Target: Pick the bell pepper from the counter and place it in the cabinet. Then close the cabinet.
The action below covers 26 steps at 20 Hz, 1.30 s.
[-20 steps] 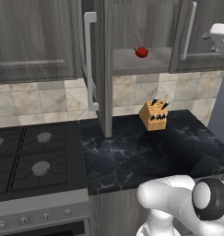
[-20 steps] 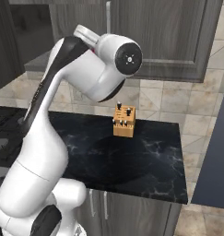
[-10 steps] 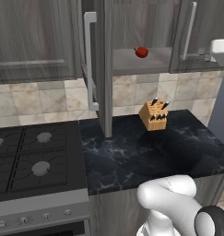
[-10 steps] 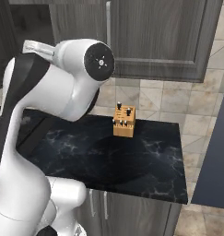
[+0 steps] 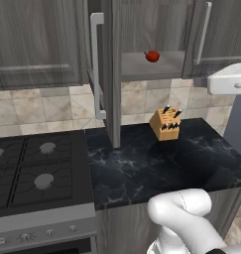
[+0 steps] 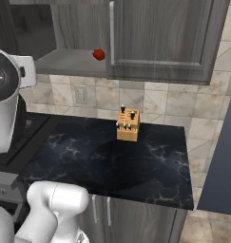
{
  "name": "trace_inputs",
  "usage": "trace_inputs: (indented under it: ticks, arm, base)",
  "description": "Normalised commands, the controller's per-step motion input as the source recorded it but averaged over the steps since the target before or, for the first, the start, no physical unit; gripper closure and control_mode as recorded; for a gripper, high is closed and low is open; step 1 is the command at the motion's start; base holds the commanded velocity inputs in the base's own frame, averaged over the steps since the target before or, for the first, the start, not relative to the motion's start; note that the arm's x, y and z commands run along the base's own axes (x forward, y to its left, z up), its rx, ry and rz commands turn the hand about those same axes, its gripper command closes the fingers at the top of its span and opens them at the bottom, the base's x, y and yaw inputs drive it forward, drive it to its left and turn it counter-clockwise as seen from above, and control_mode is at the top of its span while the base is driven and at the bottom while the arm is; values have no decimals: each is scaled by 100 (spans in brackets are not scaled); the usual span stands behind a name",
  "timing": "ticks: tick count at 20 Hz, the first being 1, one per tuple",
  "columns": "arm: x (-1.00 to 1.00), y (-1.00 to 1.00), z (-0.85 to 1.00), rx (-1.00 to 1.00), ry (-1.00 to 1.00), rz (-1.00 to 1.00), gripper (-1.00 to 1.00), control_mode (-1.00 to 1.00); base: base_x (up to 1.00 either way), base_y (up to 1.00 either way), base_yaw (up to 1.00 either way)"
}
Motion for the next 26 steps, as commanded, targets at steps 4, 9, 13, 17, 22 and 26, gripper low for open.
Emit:
trace_inputs:
  ticks: [4, 9, 13, 17, 22, 26]
  arm:
    - [-86, 100, -5, -31, -25, 0, -100, -100]
    - [-65, 76, 1, -25, -17, -8, -100, -100]
    - [-34, 52, 1, -21, -1, -15, -100, -100]
    - [0, 66, 0, -24, 0, -18, -100, -100]
    - [34, 63, -1, -33, 0, -27, -100, -100]
    - [73, 66, -17, -39, 0, -30, -100, -100]
  base:
    - [0, 0, 0]
    - [0, 0, 0]
    - [0, 0, 0]
    - [0, 0, 0]
    - [0, 0, 0]
    - [0, 0, 0]
